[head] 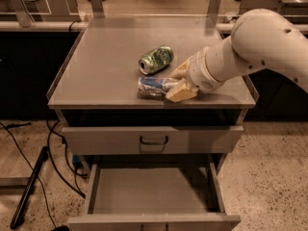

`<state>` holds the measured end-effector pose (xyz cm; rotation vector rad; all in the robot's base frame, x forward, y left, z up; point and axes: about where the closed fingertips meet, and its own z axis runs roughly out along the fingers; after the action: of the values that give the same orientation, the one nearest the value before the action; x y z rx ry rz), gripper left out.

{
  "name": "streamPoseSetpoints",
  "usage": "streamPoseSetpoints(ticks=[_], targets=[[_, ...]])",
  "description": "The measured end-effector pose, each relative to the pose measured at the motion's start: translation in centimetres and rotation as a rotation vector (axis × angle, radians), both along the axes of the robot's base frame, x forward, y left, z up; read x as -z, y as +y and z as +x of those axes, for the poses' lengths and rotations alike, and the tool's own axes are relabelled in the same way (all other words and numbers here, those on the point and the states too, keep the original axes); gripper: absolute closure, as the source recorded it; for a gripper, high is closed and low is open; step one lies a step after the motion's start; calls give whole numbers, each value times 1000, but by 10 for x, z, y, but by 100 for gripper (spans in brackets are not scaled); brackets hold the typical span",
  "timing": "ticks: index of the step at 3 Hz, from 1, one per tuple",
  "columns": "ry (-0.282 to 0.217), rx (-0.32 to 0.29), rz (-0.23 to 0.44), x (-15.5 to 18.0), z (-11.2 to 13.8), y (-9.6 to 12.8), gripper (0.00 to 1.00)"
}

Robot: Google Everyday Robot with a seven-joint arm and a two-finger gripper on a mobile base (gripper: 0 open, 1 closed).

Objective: Pick redbull can from middle drawer and place on counter

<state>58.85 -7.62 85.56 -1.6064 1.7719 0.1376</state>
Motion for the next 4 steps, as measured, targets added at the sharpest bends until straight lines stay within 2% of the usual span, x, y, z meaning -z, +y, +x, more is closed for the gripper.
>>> streamPoseSetpoints(ticks=[2,4], targets=[[10,-6,65,10,26,13,100],[17,-37,94,18,45,31,100]])
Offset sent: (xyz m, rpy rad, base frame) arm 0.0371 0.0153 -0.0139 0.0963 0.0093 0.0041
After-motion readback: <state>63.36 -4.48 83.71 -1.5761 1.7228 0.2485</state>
